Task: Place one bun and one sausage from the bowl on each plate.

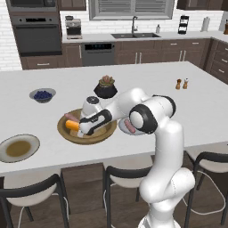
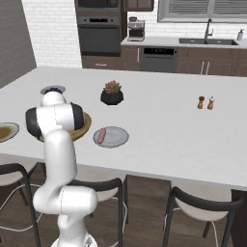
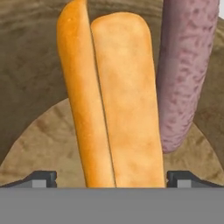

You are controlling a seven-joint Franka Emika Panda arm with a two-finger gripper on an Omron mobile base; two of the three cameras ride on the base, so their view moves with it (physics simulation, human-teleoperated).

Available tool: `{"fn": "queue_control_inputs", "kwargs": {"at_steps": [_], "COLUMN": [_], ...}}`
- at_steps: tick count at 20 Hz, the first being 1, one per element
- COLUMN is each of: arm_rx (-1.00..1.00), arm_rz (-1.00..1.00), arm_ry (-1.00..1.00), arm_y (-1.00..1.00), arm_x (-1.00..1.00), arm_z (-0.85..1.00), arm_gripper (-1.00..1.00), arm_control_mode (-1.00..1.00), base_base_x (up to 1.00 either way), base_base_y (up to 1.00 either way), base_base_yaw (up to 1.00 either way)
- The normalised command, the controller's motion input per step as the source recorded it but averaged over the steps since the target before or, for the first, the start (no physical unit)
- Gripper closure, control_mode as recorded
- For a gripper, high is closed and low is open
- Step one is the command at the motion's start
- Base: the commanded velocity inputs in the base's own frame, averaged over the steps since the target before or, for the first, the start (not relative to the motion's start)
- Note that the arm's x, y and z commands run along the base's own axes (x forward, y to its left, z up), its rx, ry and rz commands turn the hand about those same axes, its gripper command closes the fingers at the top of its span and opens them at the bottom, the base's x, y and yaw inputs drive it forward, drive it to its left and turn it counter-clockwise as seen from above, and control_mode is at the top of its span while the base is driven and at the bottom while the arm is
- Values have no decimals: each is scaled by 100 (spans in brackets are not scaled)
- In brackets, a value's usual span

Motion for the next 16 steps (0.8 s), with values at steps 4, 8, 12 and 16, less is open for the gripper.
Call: {"fn": "queue_control_inputs", "kwargs": {"at_steps": [4,8,12,16], "arm_rx": [0,0,0,0], "arm_rz": [0,0,0,0], "arm_ry": [0,0,0,0], "arm_y": [0,0,0,-1], "arm_x": [0,0,0,-1], "arm_z": [0,0,0,0], "arm_gripper": [100,100,100,100], "arm_control_mode": [-100,-100,-100,-100], "base_base_x": [0,0,0,0], "base_base_y": [0,0,0,0], "base_base_yaw": [0,0,0,0]}}
